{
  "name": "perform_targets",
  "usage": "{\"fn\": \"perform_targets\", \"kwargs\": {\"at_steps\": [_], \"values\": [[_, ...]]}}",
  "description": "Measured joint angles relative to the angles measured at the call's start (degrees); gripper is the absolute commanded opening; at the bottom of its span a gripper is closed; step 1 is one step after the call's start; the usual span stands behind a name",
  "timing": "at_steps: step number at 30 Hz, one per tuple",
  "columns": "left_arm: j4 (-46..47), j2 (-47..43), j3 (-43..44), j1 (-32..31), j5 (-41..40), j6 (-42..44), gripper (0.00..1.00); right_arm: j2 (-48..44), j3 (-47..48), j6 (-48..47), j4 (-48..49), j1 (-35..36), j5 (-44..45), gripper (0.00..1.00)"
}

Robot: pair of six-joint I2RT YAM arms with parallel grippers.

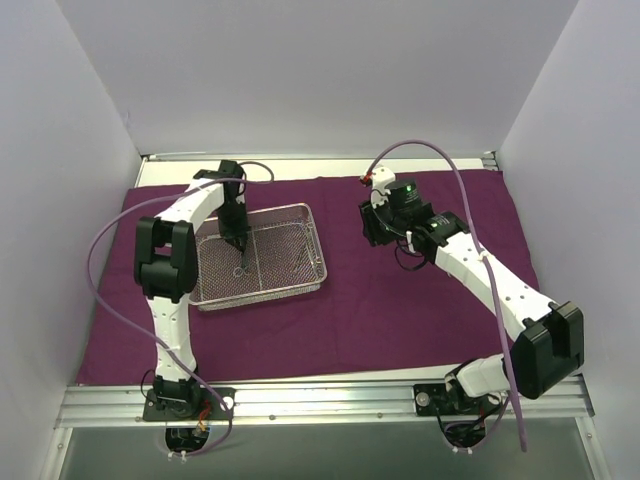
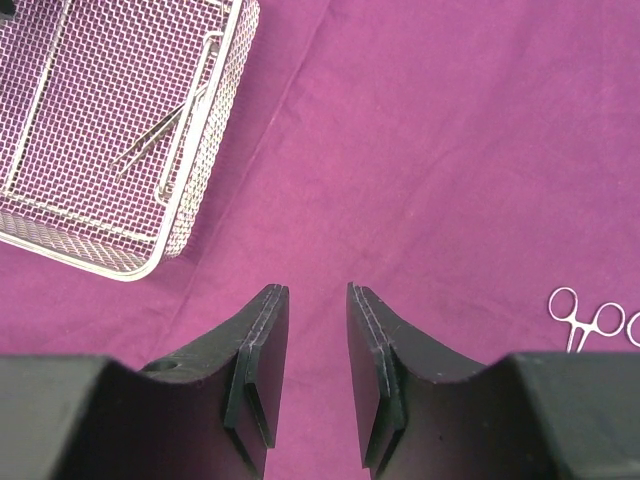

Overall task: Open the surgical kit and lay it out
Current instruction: Pick up the medical item from the container, then place the medical item in the surgical kit.

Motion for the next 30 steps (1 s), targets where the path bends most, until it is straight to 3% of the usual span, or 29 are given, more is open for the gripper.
{"fn": "perform_targets", "kwargs": {"at_steps": [9,19,24,30], "values": [[-2.6,-4.9,-0.5,0.3,11.8,3.9,0.02,0.5,0.0,-1.1,0.3,0.4,-0.7,0.33],[-3.1,-13.0,-1.6,0.3,26.9,4.6,0.02,0.5,0.3,-11.3,3.4,4.9,-2.8,0.38],[-0.8,-18.9,-7.5,0.3,37.1,3.5,0.02,0.3,1.1,-21.6,5.7,10.6,-5.0,0.49],[6.4,-27.5,-19.7,0.1,48.7,-1.8,0.02,-4.0,0.3,-33.8,7.9,17.7,-9.5,0.53]]}}
